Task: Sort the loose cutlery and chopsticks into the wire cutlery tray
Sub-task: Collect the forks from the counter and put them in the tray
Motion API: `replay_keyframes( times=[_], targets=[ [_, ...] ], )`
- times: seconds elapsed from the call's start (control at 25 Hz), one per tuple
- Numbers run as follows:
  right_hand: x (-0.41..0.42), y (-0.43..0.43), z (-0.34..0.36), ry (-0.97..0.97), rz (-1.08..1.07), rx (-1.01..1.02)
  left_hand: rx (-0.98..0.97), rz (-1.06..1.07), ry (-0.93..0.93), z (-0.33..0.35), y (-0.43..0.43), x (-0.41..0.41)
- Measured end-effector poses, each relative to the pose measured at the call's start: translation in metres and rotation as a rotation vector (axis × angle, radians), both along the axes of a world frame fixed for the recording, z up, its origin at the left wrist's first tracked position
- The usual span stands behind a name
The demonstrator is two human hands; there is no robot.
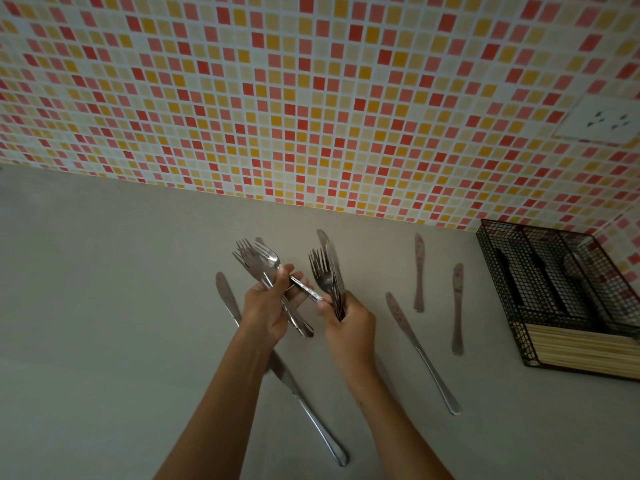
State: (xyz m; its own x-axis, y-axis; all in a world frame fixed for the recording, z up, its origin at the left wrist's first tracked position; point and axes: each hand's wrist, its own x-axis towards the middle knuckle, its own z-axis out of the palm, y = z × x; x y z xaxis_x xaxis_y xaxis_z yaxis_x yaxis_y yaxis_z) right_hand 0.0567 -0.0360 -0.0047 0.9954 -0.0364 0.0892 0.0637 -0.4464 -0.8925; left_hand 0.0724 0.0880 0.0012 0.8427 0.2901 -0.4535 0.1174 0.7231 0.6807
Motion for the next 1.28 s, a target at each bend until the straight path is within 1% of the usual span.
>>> replay_keyframes(
  times=[0.16,0.28,0.36,0.44,0.56,0.8,0.92,1.12,1.28],
  targets=[
    [0.003,0.001,0.005,0.001,-0.13,0.141,0.013,-0.029,-0.017,-0.002,-0.002,0.001],
    [0.003,0.001,0.007,-0.009,-0.139,0.184,0.054,-0.041,0.013,-0.002,-0.001,0.001],
    [0.001,0.003,0.006,-0.018,-0.134,0.166,0.08,-0.063,0.047,-0.001,-0.001,0.002],
    [-0.001,0.005,0.005,-0.024,-0.141,0.142,0.066,-0.053,0.077,0.001,-0.001,0.005],
    [-0.001,0.007,0.004,-0.024,-0.154,0.141,0.0,-0.013,0.06,0.003,0.0,0.008],
    [-0.006,0.009,0.008,-0.035,-0.109,0.15,0.014,0.013,0.04,-0.002,0.004,0.008],
    [-0.007,0.01,0.008,-0.059,-0.083,0.1,-0.037,-0.001,0.012,0.002,0.004,0.006],
    [-0.007,0.01,0.001,-0.155,-0.02,-0.018,-0.103,-0.064,0.024,0.007,0.003,0.006],
    [-0.005,0.007,-0.003,-0.158,-0.001,0.056,-0.216,-0.052,0.001,0.003,0.006,0.01]
  ],
)
